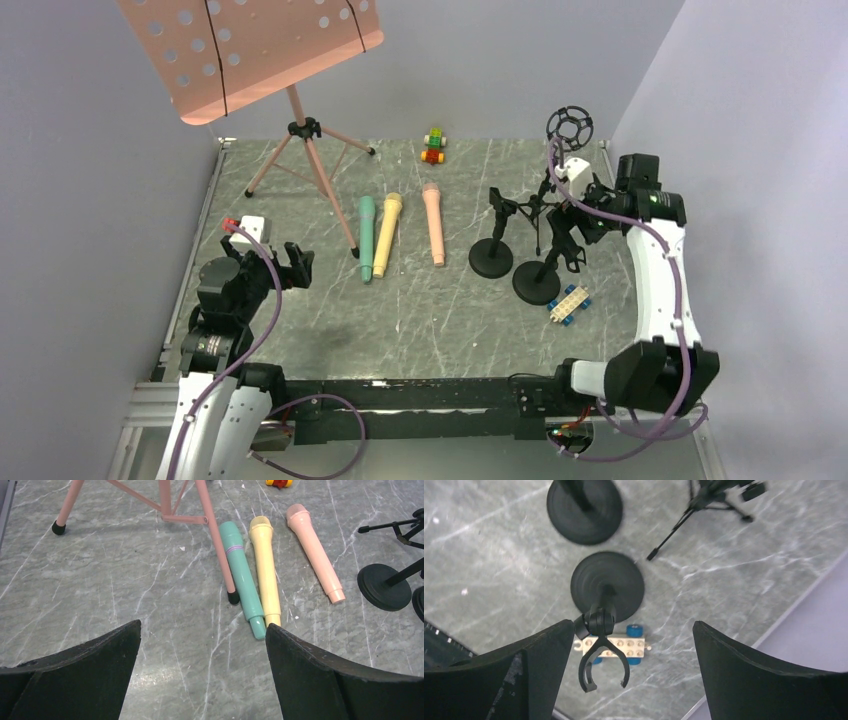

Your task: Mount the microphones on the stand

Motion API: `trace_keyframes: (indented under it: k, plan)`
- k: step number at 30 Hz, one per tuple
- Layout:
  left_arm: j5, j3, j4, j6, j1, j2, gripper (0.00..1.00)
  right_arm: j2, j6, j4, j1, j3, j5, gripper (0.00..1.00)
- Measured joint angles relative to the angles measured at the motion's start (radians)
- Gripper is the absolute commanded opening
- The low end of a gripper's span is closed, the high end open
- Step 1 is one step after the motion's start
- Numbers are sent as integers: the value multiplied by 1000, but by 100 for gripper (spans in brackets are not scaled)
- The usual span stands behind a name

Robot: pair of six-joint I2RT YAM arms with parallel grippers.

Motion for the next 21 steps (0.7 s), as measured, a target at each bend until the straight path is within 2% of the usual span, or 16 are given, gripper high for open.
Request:
trace_keyframes:
  k: [7, 12, 18, 21]
  plan:
    - [0, 0, 0, 0, 0, -6, 99, 158, -115, -138, 55, 68, 8, 82]
    - [0, 0, 0, 0, 0, -6, 99, 185, -137, -181, 123, 72, 29, 73]
    - [0, 0, 0, 0, 0, -6, 99, 224, -156, -223, 124, 87, 76, 66]
    - [0, 0, 0, 0, 0, -6, 99, 232, -163, -240, 124, 97, 95, 60]
